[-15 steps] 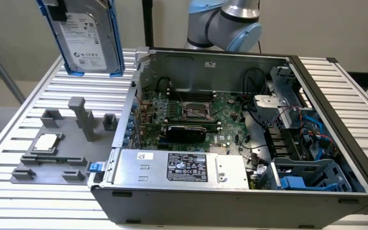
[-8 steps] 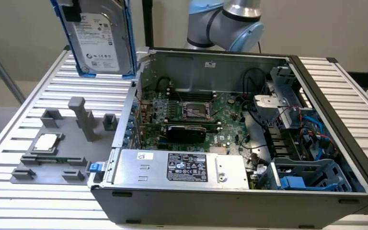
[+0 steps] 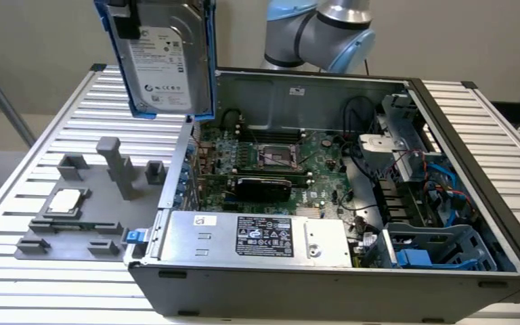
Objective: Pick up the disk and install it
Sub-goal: 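Pick up the disk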
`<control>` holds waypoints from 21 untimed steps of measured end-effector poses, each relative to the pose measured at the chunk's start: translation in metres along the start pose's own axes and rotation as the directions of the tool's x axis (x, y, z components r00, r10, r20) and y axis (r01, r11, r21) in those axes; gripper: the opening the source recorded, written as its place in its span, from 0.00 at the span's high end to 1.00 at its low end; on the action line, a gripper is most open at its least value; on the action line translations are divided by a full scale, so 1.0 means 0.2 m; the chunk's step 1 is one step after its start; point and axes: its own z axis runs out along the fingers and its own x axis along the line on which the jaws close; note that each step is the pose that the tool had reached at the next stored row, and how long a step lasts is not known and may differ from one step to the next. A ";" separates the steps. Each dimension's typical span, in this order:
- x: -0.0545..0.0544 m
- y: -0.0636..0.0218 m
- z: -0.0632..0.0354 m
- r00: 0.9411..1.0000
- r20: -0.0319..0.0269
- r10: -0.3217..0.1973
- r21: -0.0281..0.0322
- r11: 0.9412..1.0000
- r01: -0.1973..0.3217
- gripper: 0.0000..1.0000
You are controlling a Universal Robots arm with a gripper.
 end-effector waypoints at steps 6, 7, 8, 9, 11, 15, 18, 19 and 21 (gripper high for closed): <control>0.08 -0.113 -0.004 1.000 0.000 0.000 0.000 1.000 0.000 1.00; 0.09 -0.131 -0.004 1.000 0.000 0.000 0.000 1.000 0.000 1.00; 0.10 -0.150 -0.005 1.000 0.000 0.000 0.000 1.000 0.000 1.00; 0.11 -0.168 -0.005 1.000 0.000 0.000 0.000 1.000 0.000 1.00; 0.15 -0.224 -0.007 1.000 0.000 0.000 0.000 1.000 0.000 1.00; 0.20 -0.300 -0.010 1.000 0.000 0.000 0.000 1.000 0.000 1.00; 0.24 -0.354 -0.011 1.000 0.000 0.000 0.000 1.000 0.000 1.00; 0.25 -0.373 -0.012 1.000 0.000 0.000 0.000 1.000 0.000 1.00; 0.27 -0.410 -0.013 1.000 0.000 0.000 0.000 1.000 0.000 1.00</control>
